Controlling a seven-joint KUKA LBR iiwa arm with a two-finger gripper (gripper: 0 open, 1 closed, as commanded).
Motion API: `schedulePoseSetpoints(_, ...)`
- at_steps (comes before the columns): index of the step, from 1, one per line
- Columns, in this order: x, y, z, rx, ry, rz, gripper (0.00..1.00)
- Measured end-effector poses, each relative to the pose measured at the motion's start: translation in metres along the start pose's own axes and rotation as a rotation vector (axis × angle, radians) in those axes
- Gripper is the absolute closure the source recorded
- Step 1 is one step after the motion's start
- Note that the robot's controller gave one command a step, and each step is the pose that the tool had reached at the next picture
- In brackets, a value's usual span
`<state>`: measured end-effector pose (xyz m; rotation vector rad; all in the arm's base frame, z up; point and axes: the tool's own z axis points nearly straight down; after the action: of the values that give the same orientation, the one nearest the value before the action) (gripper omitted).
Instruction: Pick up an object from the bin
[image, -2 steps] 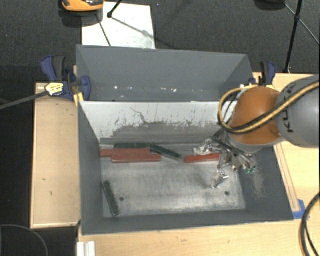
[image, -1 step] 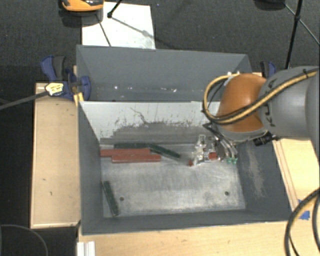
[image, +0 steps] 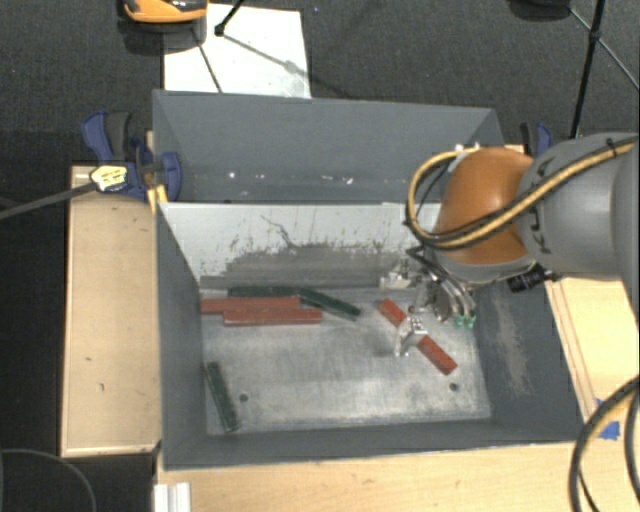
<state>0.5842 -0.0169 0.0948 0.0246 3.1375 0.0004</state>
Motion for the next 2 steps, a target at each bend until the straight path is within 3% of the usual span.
schedulePoseSetpoints(1,0.000,0.000,0.000,0.000,0.000,-0.001,0.00)
schedulePoseSetpoints(2,0.002,-0.055,0.021,-0.001,-0.003,0.147,1.00)
